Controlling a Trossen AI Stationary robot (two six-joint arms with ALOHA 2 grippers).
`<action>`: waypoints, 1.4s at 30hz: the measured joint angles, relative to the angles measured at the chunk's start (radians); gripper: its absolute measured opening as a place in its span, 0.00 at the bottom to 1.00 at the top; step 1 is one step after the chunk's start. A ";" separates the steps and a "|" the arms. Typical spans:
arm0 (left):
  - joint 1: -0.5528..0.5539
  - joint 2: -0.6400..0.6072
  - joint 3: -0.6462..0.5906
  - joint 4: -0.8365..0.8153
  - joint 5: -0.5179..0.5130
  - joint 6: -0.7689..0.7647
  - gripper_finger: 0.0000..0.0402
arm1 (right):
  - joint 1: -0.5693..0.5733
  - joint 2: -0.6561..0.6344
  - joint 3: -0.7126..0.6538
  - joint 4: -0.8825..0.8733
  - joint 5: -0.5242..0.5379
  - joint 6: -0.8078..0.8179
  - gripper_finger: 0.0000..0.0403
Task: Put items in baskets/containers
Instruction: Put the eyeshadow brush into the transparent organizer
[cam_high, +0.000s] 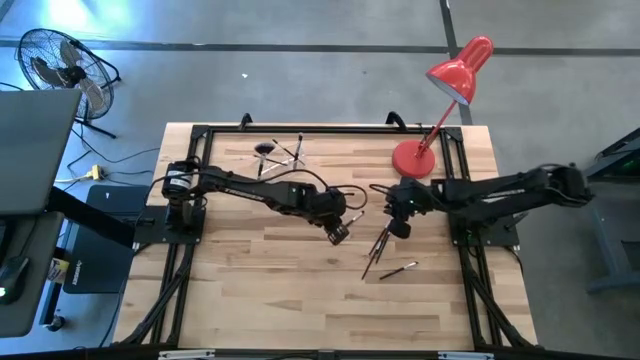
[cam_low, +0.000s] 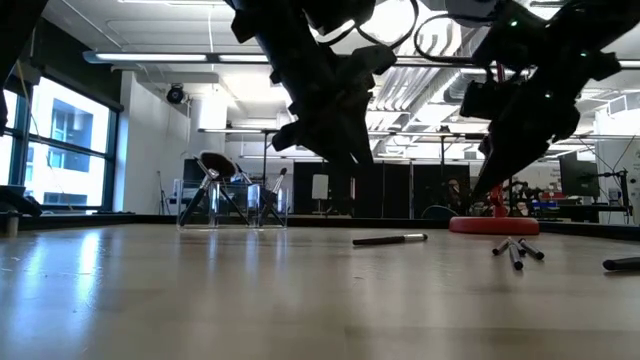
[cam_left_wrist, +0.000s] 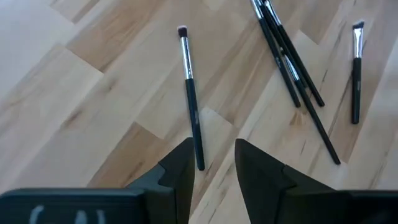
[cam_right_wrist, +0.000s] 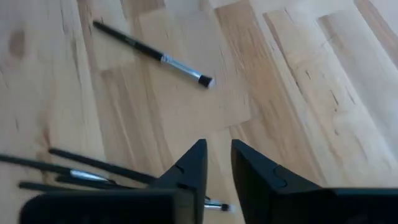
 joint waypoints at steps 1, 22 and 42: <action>0.000 0.000 0.000 0.000 -0.003 0.000 0.28 | -0.008 0.015 0.011 -0.003 -0.010 -0.030 0.20; 0.001 0.000 -0.005 -0.148 -0.014 0.104 0.28 | -0.067 0.432 0.311 -0.075 -0.157 -0.629 0.28; 0.001 -0.259 -0.432 0.101 0.019 0.105 0.28 | -0.066 0.456 0.291 0.052 -0.154 -0.708 0.28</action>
